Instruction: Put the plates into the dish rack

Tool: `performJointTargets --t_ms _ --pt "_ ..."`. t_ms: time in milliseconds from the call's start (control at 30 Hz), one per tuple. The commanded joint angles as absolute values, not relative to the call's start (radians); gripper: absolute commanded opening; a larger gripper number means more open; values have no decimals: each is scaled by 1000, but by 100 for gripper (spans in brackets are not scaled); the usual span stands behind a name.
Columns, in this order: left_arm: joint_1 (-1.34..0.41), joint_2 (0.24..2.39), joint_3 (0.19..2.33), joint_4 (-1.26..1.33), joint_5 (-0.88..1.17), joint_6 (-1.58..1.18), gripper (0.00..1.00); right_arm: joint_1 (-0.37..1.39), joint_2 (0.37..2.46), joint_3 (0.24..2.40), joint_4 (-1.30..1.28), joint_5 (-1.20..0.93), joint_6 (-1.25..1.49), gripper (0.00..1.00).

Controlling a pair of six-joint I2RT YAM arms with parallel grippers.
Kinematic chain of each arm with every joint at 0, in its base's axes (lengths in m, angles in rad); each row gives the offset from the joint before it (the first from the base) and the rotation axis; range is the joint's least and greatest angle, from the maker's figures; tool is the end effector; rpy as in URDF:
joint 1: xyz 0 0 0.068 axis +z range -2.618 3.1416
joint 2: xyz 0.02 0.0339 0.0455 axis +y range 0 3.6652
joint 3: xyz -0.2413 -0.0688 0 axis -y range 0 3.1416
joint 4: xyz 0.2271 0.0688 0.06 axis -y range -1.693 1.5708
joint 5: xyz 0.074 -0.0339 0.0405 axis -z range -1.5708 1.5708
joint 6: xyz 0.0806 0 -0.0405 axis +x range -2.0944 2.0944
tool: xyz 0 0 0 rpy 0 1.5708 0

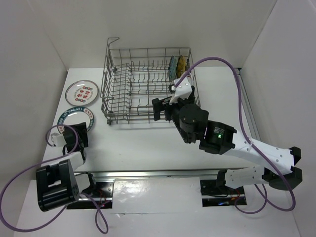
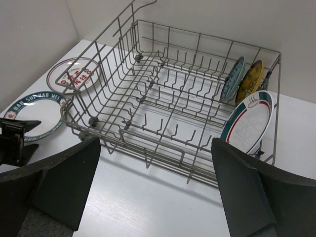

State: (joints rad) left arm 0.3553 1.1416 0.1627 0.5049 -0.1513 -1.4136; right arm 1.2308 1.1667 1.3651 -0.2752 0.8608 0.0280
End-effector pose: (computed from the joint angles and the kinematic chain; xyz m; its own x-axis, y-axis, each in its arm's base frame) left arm 0.2141 0.0924 0.1078 0.3968 -0.8942 -0.2072 -0.4962 -0.0190 -0.8680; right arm 0.1450 0.2267 0.4292 -0.0357 -0.0463 -0.9983 -0.3615 0.9319 -0.0302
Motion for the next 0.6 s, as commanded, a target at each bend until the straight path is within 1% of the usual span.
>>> performJointTargets --t_ms 0,200,333,400,433,467,567 --pt "379 1207 167 477 -153 -1378 92 1239 1143 1353 -225 853 12 100" --pt "397 1296 167 550 -126 -1387 88 1239 1152 1353 -216 853 12 100" --pt "407 1296 192 506 -126 -1387 81 1239 1152 1353 -216 853 12 100" --pt "407 1296 192 497 -126 -1396 81 1239 1152 1353 -216 844 12 100" --pt "407 1296 192 497 -126 -1396 76 1239 1152 1353 -216 844 12 100" --pt "407 1305 192 488 -126 -1396 73 1239 1152 1344 -216 844 12 100" --pt "407 1315 212 442 -117 -1396 61 1239 1141 1344 -207 844 12 100"
